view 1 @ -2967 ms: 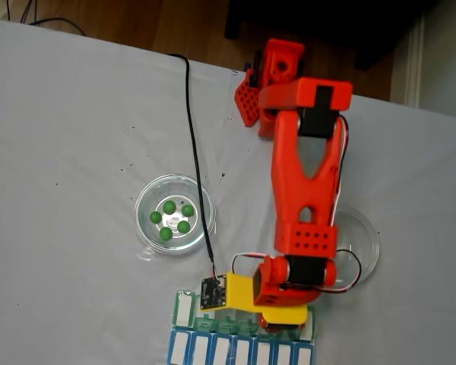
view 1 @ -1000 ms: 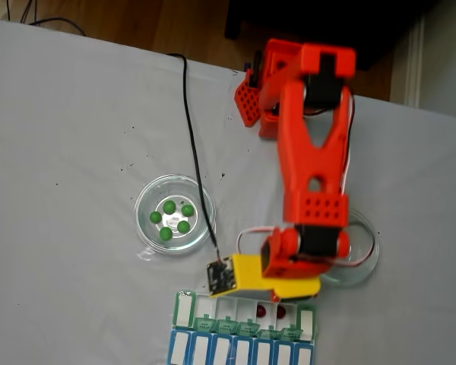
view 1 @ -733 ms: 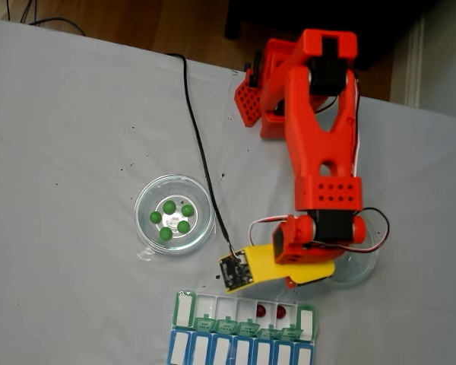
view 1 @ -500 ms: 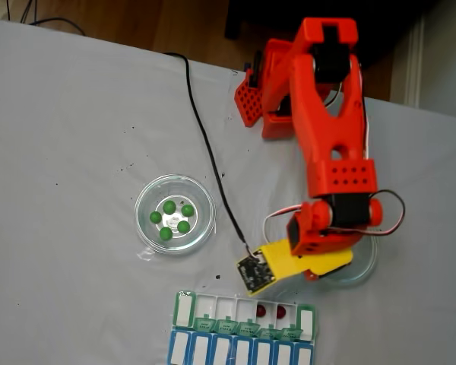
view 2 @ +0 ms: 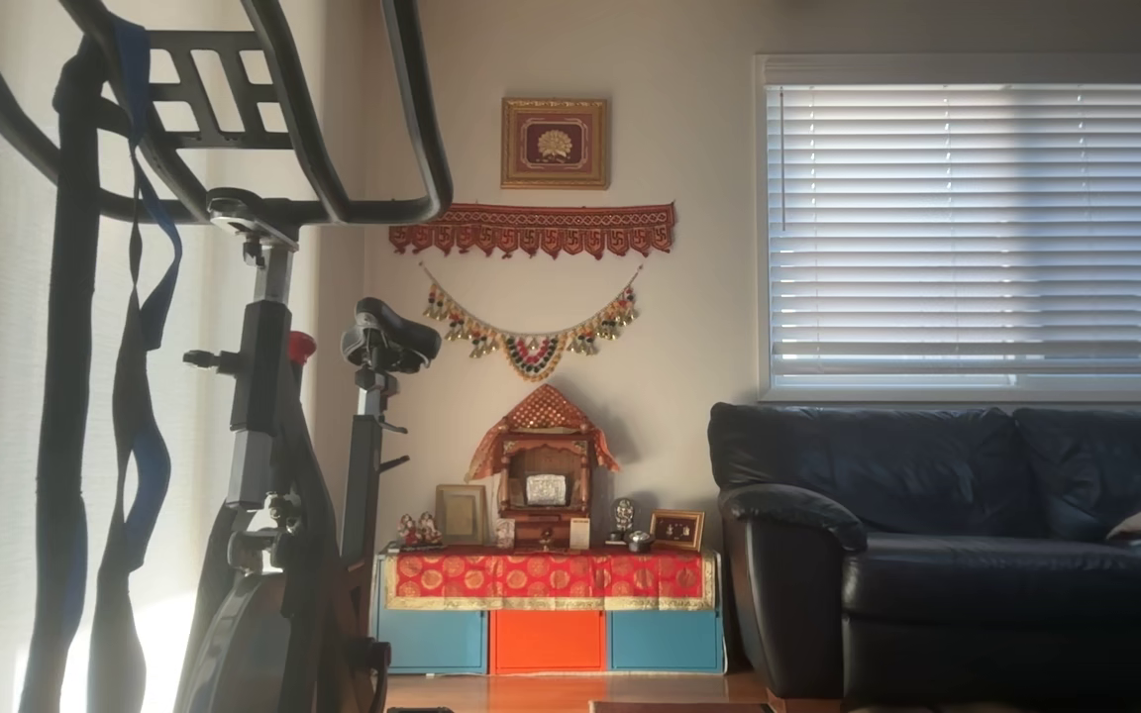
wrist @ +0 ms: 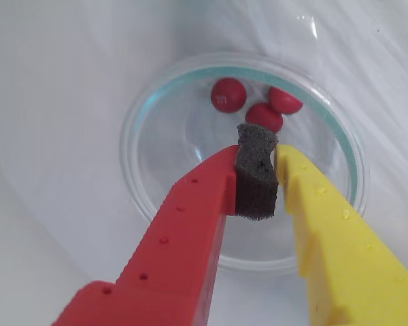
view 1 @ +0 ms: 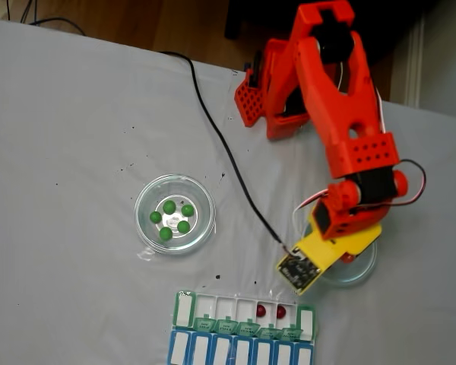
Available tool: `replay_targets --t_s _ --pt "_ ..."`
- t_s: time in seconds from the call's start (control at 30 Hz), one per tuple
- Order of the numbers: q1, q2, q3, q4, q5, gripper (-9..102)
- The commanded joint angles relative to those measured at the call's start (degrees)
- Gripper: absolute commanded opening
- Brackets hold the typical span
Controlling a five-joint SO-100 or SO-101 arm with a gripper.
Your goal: Sort medicines into box.
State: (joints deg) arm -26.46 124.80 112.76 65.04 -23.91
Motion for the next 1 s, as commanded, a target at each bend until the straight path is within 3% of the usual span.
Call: replay_targets --t_s 0.0,0.53,0.97 --pt "-1.6 4.4 -0.9 -0.5 -0.7 1" --pt "-3.3 -1.0 3.9 -4.1 -3.8 5" --pt "-4.1 -5.2 6.5 -7.9 -5.5 20"
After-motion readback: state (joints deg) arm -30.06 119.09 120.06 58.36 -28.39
